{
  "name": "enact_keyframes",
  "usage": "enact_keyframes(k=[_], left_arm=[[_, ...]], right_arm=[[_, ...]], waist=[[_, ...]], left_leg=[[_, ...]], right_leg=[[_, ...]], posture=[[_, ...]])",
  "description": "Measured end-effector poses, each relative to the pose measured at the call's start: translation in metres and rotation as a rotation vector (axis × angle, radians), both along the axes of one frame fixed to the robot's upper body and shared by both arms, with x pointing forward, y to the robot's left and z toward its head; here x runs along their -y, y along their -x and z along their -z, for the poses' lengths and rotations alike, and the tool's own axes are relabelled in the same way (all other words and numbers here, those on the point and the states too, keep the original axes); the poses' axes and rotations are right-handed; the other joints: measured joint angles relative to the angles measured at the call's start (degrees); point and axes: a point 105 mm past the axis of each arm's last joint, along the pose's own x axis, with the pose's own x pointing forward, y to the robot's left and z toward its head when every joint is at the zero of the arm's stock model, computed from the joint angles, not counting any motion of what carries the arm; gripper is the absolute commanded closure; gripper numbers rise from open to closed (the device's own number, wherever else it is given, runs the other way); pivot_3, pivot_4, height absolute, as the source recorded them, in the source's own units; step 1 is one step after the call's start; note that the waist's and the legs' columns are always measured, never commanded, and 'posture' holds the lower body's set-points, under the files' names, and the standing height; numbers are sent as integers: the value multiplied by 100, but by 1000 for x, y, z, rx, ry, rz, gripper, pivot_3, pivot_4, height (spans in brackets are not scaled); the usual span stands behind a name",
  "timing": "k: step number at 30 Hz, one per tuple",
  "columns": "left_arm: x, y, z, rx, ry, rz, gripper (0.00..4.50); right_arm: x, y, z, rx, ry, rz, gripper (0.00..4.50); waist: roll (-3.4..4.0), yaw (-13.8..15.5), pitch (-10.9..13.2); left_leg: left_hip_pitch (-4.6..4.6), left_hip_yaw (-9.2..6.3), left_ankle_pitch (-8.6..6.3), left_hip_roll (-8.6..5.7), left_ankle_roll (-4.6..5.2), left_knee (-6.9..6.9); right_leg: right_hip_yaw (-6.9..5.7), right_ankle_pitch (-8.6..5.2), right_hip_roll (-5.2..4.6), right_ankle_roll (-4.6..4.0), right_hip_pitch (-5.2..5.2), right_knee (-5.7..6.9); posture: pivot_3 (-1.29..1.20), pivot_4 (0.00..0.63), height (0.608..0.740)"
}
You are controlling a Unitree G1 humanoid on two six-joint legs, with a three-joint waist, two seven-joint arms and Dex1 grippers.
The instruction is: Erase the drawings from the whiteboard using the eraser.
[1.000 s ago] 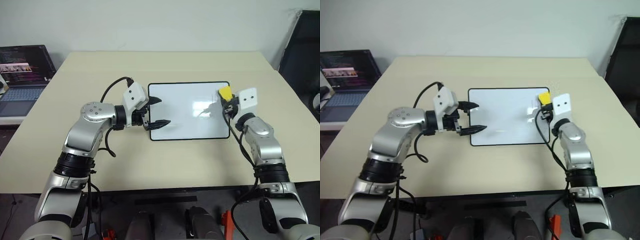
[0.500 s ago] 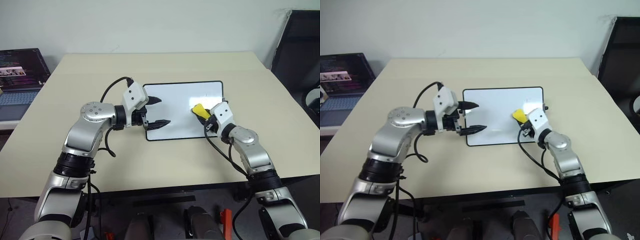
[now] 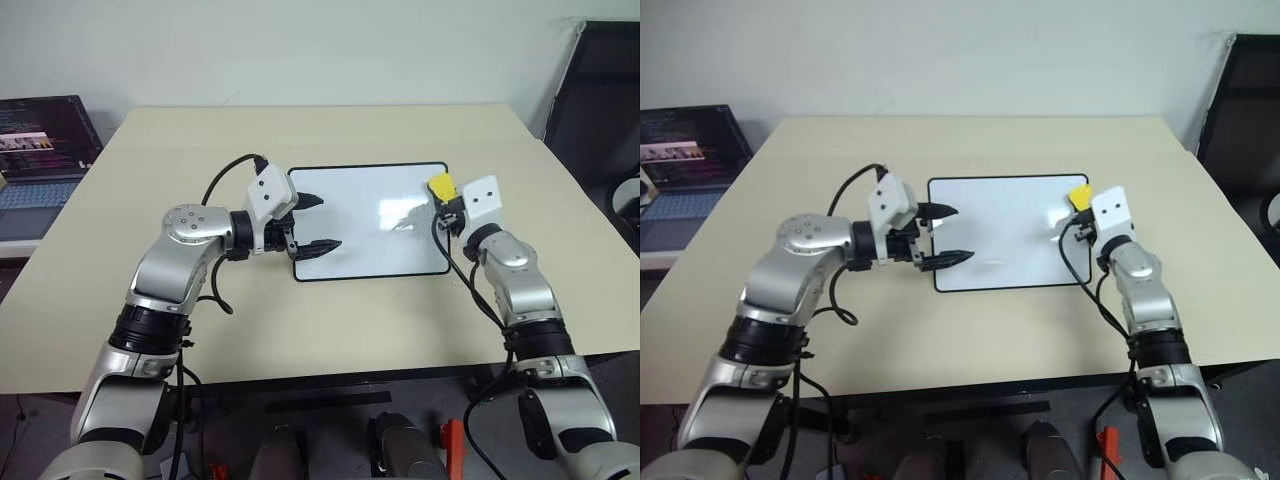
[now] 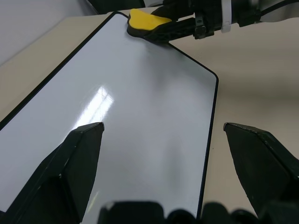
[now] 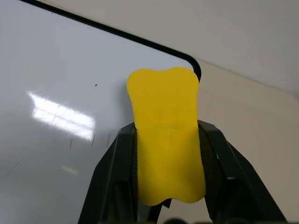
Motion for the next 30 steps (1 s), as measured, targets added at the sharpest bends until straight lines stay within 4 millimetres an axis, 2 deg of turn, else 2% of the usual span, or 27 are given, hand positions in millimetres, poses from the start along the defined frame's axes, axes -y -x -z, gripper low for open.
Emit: enact_keyframes(k=[6, 9, 11, 13, 17, 21, 26, 30], left_arm=[[0, -2, 1, -2, -1, -4, 0], [0, -2, 1, -2, -1, -6, 0], [-1, -2, 1, -1, -1, -7, 0], [0, -2, 1, -2, 2, -10, 0], [-2, -2, 4, -8, 4, -22, 0], [-2, -2, 4, -7, 5, -23, 0], [-2, -2, 4, -7, 4, -22, 0], [-2, -2, 4, -6, 4, -21, 0]], right_arm=[[-40, 26, 26, -126, 64, -265, 3168], [-52, 36, 36, -172, 81, -341, 3168], [-51, 35, 36, -173, 79, -333, 3168], [-48, 25, 28, -142, 67, -280, 3169], [-23, 0, 4, -60, 43, -107, 3169], [-15, -10, -7, -16, 18, -27, 3170], [-28, -6, -4, -14, 3, -73, 3171], [-57, 12, 13, -60, 26, -221, 3171]], waist=[[0, -29, 0], [0, -26, 0], [0, -21, 0], [0, -23, 0], [-1, 6, 0], [-2, 9, -1], [-2, -26, -1], [-1, -42, -1]], left_leg=[[5, -2, 0, 3, 0, -2], [4, 0, 0, 3, 0, 0], [3, 1, 0, 3, 0, 2], [4, 3, 4, 2, 5, 3], [3, 1, 15, 1, 7, 3], [0, 2, 16, 1, 7, 2], [2, 3, 16, 2, 7, -2], [4, -1, 15, 7, 7, -10]], right_leg=[[1, -1, 5, -2, -1, 3], [2, 1, 4, -1, -1, 3], [2, 3, 4, -2, -1, 2], [6, 7, 3, -9, -1, 1], [5, 7, 3, -24, -1, -1], [6, 12, 3, -17, -1, -4], [7, 16, 3, -10, -3, -4], [7, 15, 12, -11, -8, -1]], posture=[[0, 150, 740], [0, 150, 740], [0, 150, 740], [0, 150, 740], [0, 150, 740], [0, 150, 740], [0, 150, 740], [0, 150, 740]])
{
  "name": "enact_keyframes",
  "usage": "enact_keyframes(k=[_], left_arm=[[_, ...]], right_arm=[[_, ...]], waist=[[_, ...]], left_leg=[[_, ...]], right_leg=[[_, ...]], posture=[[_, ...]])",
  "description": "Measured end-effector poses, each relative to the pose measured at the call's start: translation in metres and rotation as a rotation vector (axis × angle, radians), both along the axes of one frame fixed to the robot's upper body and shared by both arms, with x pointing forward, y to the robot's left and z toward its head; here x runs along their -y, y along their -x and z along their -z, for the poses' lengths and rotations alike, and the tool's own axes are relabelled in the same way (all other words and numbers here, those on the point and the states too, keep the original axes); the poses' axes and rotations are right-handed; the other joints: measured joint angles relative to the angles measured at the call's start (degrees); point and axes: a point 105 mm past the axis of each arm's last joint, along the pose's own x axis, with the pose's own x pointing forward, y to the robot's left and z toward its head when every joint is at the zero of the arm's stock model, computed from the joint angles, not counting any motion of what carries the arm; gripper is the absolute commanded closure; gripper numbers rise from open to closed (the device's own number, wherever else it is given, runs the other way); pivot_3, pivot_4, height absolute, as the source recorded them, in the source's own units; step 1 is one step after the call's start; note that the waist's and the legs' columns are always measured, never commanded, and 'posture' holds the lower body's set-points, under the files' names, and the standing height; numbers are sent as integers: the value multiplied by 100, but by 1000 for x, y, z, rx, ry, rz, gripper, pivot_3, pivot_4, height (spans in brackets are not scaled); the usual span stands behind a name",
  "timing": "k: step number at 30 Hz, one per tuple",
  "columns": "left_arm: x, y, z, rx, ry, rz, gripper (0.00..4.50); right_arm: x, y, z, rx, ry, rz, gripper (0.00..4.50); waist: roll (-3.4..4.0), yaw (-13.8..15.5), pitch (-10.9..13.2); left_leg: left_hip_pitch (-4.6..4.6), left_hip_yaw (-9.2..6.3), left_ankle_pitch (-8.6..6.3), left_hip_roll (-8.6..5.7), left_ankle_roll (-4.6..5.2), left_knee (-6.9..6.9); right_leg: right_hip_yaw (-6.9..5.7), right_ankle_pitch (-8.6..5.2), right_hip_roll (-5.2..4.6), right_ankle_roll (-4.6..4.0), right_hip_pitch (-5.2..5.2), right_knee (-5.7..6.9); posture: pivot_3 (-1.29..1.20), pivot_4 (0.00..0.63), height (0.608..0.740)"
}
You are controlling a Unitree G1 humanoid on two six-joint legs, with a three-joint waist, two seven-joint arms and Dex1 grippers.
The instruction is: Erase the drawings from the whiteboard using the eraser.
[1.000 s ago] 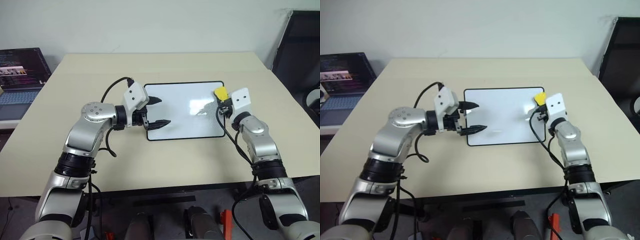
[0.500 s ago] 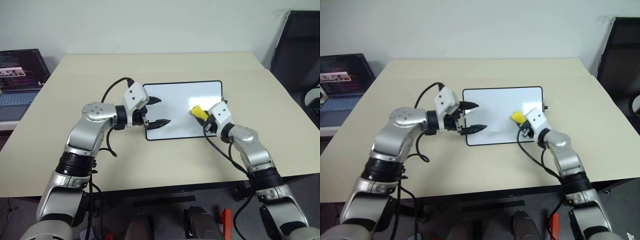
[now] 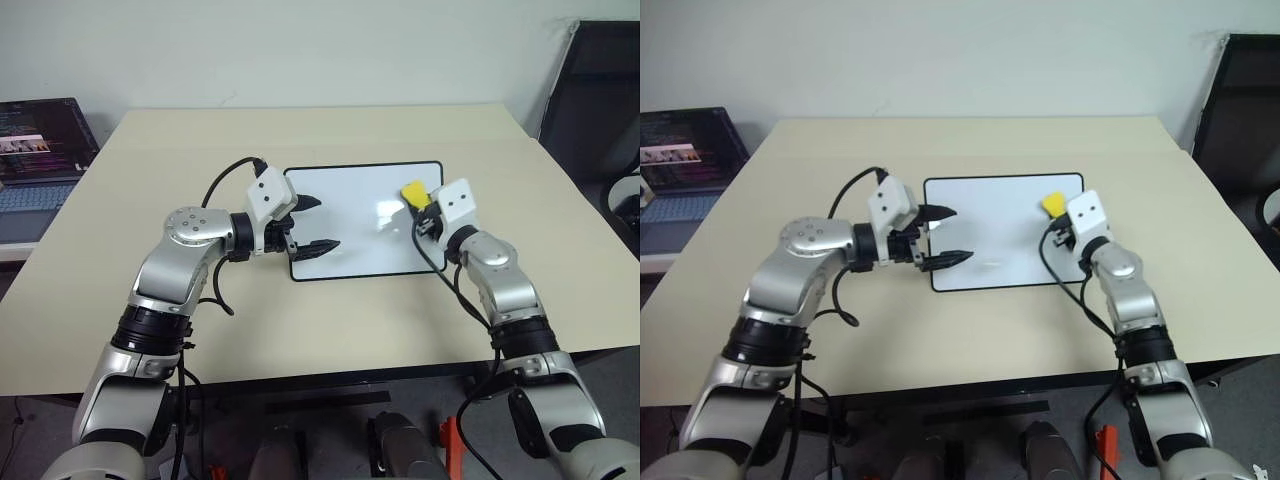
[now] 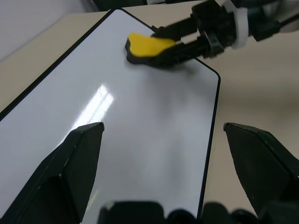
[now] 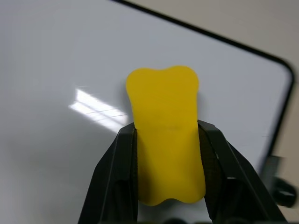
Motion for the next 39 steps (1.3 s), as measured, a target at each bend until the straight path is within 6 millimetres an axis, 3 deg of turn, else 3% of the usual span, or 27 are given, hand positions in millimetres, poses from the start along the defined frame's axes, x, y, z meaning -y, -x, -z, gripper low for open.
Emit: enact_keyframes(k=[4, 9, 15, 20, 27, 34, 37, 39], left_arm=[[0, 0, 0, 0, -1, 1, 0], [0, 0, 0, -1, -2, 3, 0], [-1, 1, 0, -3, -6, 7, 0], [-1, 1, 0, -6, -8, 11, 0], [0, 0, -2, 1, -9, 13, 0], [1, 0, -3, 4, -8, 16, 0], [5, 2, -7, -4, 40, 42, 0], [13, 7, -11, -14, 82, 82, 0]], right_arm=[[-21, 17, 15, -64, 27, -134, 3172], [-14, 12, 15, -66, 33, -99, 3172], [48, -11, -8, 5, 44, 149, 3173], [85, -8, -5, -2, 56, 245, 3173], [82, 0, 1, -20, 55, 205, 3173], [55, 27, 10, -137, -57, 1, 3174], [50, 43, -7, -180, -137, -110, 3174], [64, 48, -32, -143, -166, -107, 3174]], waist=[[0, 20, 0], [0, 43, 0], [-16, 76, -10], [-45, 98, -28], [-50, 97, -31], [-30, 47, -15], [12, 87, 23], [18, 153, 27]], left_leg=[[-5, -1, 0, 0, 0, 0], [-7, 1, 0, -1, 0, 4], [-4, 0, 1, -6, 1, 12], [-4, 2, 1, -7, 1, 11], [-7, 1, 1, -7, 1, 5], [-20, 1, 1, -4, 0, -7], [-39, 0, 0, -8, -1, -8], [-47, -2, -5, -11, -6, -10]], right_leg=[[-2, -1, -1, -1, -1, -4], [-4, -7, -4, -12, 0, -6], [-3, -11, -11, -19, 9, -9], [-3, -11, -13, -20, 10, -14], [-4, -12, -13, -21, 9, -20], [-6, -5, -11, -5, -6, -24], [-11, -8, -15, 9, -18, -25], [-17, -18, -19, 13, -22, -28]], posture=[[0, 150, 740], [0, 150, 740], [0, 150, 740], [0, 150, 740], [0, 150, 740], [0, 150, 740], [0, 150, 740], [0, 150, 740]])
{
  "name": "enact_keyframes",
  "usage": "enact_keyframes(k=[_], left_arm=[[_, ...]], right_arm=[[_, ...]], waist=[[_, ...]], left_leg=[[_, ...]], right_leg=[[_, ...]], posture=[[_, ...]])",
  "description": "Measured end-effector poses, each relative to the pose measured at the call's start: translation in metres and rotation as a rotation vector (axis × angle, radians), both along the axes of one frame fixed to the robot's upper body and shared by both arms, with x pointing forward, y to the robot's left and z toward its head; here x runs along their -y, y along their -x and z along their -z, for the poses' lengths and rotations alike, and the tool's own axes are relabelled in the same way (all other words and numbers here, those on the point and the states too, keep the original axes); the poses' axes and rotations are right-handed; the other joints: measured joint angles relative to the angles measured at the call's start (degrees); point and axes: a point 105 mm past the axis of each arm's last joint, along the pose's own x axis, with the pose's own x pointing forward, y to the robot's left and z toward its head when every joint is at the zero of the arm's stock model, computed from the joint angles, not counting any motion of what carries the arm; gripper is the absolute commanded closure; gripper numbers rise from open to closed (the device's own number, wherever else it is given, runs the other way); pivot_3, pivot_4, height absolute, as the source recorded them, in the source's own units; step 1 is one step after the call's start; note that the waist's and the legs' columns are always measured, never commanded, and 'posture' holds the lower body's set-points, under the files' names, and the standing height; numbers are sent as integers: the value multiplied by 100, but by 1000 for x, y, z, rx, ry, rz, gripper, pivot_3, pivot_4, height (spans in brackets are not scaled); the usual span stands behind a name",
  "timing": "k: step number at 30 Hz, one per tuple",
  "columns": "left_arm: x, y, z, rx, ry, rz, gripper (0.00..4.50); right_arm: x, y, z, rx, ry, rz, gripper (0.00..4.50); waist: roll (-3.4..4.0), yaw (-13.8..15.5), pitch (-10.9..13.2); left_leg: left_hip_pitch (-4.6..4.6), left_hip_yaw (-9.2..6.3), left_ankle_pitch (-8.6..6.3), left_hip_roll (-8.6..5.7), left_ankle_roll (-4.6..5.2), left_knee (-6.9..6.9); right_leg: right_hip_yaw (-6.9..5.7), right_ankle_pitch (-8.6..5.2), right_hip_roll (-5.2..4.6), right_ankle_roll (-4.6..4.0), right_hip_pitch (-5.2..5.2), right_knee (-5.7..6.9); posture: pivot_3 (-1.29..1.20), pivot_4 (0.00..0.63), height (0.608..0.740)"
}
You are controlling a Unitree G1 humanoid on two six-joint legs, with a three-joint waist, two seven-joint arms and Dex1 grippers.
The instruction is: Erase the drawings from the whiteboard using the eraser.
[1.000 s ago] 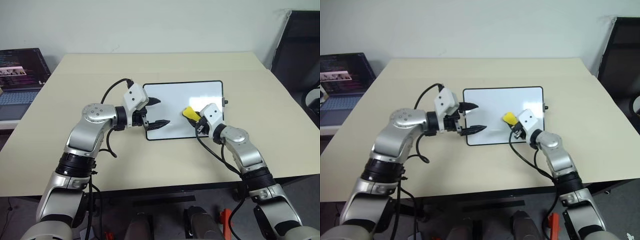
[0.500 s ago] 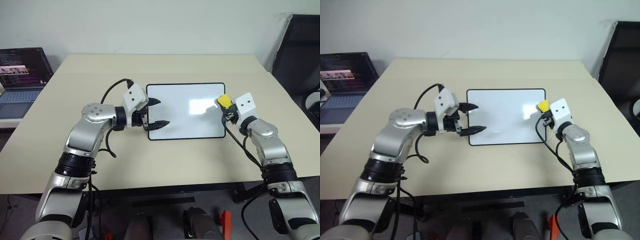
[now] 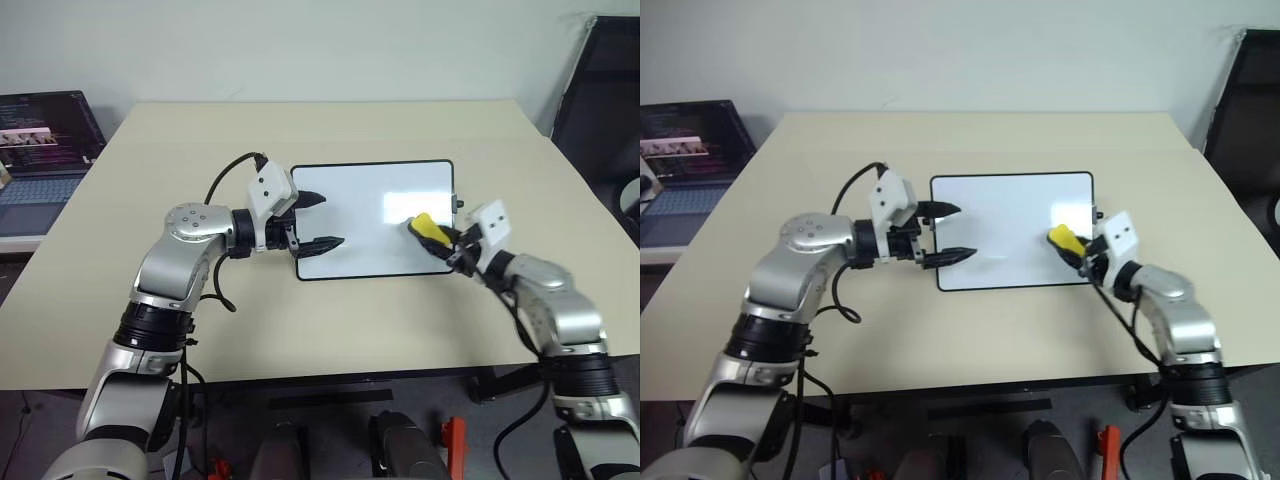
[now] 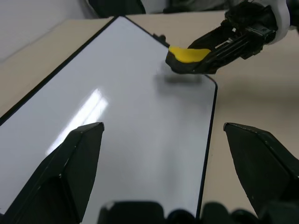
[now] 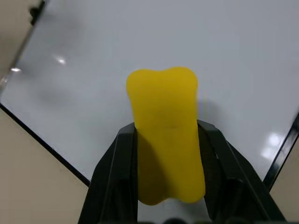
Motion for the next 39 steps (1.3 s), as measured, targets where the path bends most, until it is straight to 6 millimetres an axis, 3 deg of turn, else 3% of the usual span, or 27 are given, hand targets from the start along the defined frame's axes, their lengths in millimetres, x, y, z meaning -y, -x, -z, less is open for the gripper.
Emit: enact_keyframes(k=[2, 5, 7, 10, 13, 16, 22, 32, 39], left_arm=[[7, 9, -3, -5, 19, 49, 0], [23, 19, 2, -24, 40, 104, 0], [29, 20, 9, -52, 42, 113, 0], [45, 25, 13, -71, 63, 149, 0], [50, 26, 15, -83, 64, 157, 0], [54, 26, 14, -85, 82, 160, 0], [74, 30, 15, -125, 130, 180, 0], [77, 32, 17, -130, 109, 197, 0], [75, 31, 16, -126, 103, 186, 0]], right_arm=[[29, -2, -23, 46, -22, 89, 3174], [104, -4, -40, 55, -19, 359, 3174], [135, -4, -32, 7, 10, 480, 3174], [172, -2, 8, -154, 37, 631, 3174], [182, 0, 36, -255, 46, 660, 3174], [183, -3, 48, -293, 76, 650, 3174], [189, -19, 45, -282, 91, 678, 3174], [193, -20, 62, -322, 127, 671, 3174], [192, -19, 64, -330, 123, 671, 764]], waist=[[0, 53, 1], [0, 150, 0], [0, 184, 0], [0, 190, 0], [16, 134, 8], [22, 85, 10], [23, 70, 10], [24, 70, 10], [24, 63, 9]], left_leg=[[-8, 1, -5, -1, -6, -3], [-15, 3, -12, -14, -12, -5], [-21, 3, -18, -13, -7, -6], [-30, 7, -20, -13, -5, -8], [-31, 11, -22, -14, -1, -9], [-29, 9, -22, -14, 0, -9], [-30, 8, -22, -17, 0, -4], [-30, 8, -22, -18, -1, -5], [-30, 8, -22, -18, -1, -4]], right_leg=[[-2, -10, -3, 3, -3, -9], [-7, -18, -19, 0, -3, -18], [-8, -15, -19, -6, -3, -33], [-6, -5, -19, -8, -3, -56], [-2, -4, -19, -7, -5, -57], [-3, -4, -18, -5, -5, -56], [-3, 0, -19, 0, -1, -58], [-2, 1, -20, -1, 0, -61], [-2, 2, -20, -1, 0, -59]], posture=[[0, 150, 740], [0, 150, 740], [0, 150, 740], [0, 150, 740], [0, 150, 740], [0, 150, 740], [0, 150, 740], [0, 150, 740], [0, 150, 740]])
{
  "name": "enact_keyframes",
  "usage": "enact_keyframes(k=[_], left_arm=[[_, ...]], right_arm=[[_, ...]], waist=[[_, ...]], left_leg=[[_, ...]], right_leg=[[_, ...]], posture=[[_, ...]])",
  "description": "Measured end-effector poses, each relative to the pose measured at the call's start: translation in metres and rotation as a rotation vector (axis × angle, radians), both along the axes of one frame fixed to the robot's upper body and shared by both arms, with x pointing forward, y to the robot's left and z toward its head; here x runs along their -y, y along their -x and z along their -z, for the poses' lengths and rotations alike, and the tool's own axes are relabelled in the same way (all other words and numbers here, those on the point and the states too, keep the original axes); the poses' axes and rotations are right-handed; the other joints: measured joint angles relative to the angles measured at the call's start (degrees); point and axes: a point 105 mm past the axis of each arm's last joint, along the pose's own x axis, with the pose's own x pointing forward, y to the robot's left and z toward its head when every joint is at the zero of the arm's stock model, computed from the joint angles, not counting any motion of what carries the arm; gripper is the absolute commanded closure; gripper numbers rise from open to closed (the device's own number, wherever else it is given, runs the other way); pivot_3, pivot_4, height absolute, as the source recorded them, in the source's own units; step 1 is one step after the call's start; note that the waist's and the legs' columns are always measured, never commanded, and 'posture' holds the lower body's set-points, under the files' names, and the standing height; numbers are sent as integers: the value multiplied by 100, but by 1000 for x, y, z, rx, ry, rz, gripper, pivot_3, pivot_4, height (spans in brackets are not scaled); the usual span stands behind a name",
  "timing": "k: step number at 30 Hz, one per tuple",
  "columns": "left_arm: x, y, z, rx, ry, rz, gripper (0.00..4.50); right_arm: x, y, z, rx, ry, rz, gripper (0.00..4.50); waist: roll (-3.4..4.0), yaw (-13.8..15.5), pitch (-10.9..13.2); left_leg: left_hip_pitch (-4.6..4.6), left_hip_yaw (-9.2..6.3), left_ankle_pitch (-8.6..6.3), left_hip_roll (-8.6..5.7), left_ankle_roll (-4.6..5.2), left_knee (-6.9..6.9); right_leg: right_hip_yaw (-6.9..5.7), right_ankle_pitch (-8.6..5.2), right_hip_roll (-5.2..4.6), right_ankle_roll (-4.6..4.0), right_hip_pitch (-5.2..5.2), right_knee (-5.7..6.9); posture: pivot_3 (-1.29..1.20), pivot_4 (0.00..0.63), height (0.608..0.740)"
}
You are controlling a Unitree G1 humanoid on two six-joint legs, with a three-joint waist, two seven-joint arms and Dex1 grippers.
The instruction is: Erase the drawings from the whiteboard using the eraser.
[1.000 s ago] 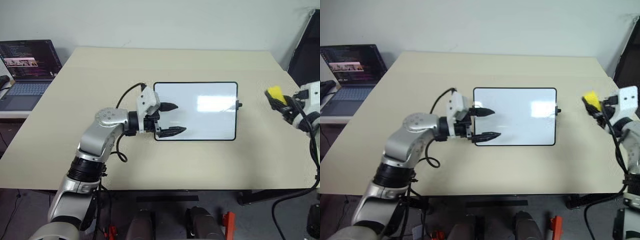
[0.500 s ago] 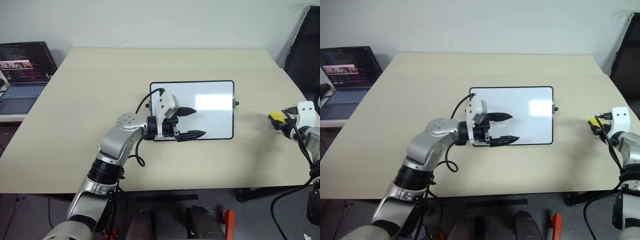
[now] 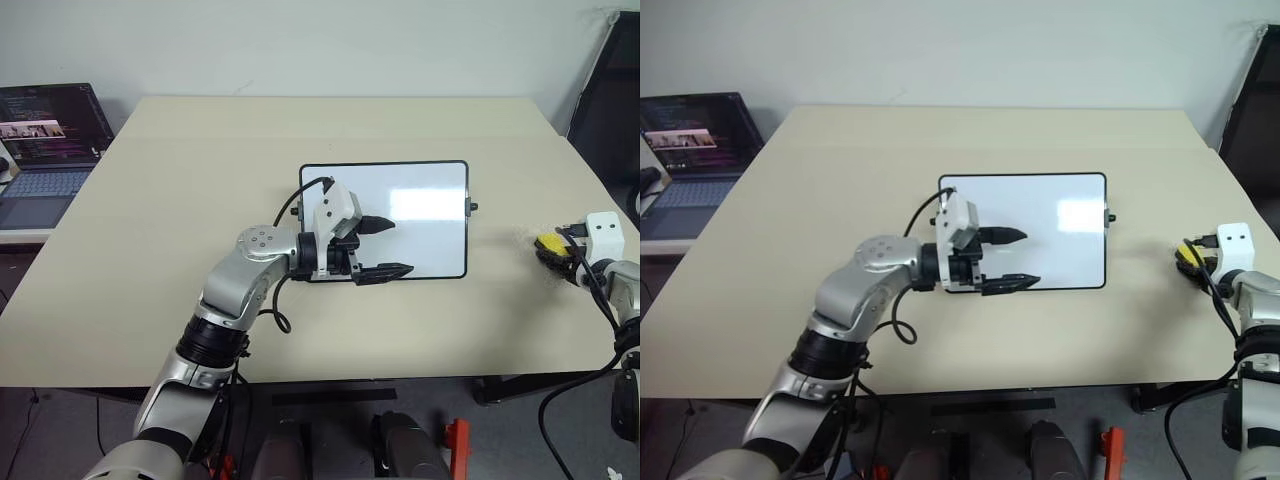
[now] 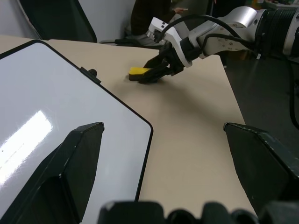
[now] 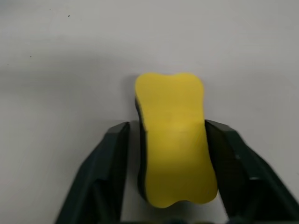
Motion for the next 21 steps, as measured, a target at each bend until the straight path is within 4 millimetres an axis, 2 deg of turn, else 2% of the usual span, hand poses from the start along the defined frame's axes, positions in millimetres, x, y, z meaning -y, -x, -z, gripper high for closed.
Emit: enact_keyframes(k=[2, 5, 7, 9, 11, 12, 14, 17, 19, 21], left_arm=[[-2, -1, 0, 2, -4, -9, 0], [-2, -3, -1, 8, -2, -23, 0], [-11, -10, -10, 21, 39, -83, 0], [-34, -27, -32, 61, 121, -218, 0], [-69, -46, -56, 120, 207, -395, 0], [-87, -54, -63, 143, 240, -489, 0], [-122, -71, -63, 157, 263, -681, 0], [-160, -91, -44, 148, 240, -919, 0], [-176, -96, -30, 137, 213, -1017, 0], [-183, -98, -13, 107, 170, -1062, 0]], right_arm=[[-1, -1, -1, 4, -2, -3, 34], [-3, -3, -6, 18, 5, -12, 10], [-9, -6, -21, 59, 33, -46, 10], [-18, -9, -48, 152, 51, -85, 10], [-29, -11, -77, 285, 38, -105, 10], [-35, -11, -86, 342, 25, -105, 10], [-50, -13, -80, 389, 4, -104, 10], [-65, -15, -41, 335, -47, -73, 10], [-69, -17, -25, 311, -75, -49, 10], [-69, -18, -25, 325, -80, -35, 10]], waist=[[0, 0, 0], [0, 1, 0], [8, -8, 5], [13, -19, 8], [14, -24, 6], [14, -24, 4], [4, -8, -1], [5, 32, -1], [7, 73, 0], [7, 112, 0]], left_leg=[[0, 0, 0, 0, 0, 1], [0, -1, 0, 0, 0, 2], [0, -1, 0, 1, 0, 3], [2, -4, 0, 4, 0, 3], [6, -5, 0, 7, 0, 2], [12, -7, 0, 7, 0, 2], [23, -8, 0, 7, 0, 2], [13, -4, 0, -5, 0, 11], [1, -2, 0, -11, -1, 14], [-4, -1, 0, -15, -1, 13]], right_leg=[[0, 0, 0, 0, 0, 0], [-1, 0, 0, 0, 2, 0], [0, 0, 0, 0, 0, 4], [-1, 0, 3, 0, -1, 8], [-1, 0, 6, 1, 1, 10], [-3, -1, 6, 1, 9, 9], [-6, -1, 5, 2, 24, 6], [-4, 4, -9, 7, 18, 8], [-4, 7, -20, 11, 10, 6], [-5, 12, -25, 17, 8, -1]], posture=[[0, 150, 740], [0, 150, 740], [0, 150, 740], [0, 150, 740], [0, 150, 740], [0, 150, 740], [0, 150, 740], [0, 150, 740], [0, 150, 740], [0, 150, 740]])
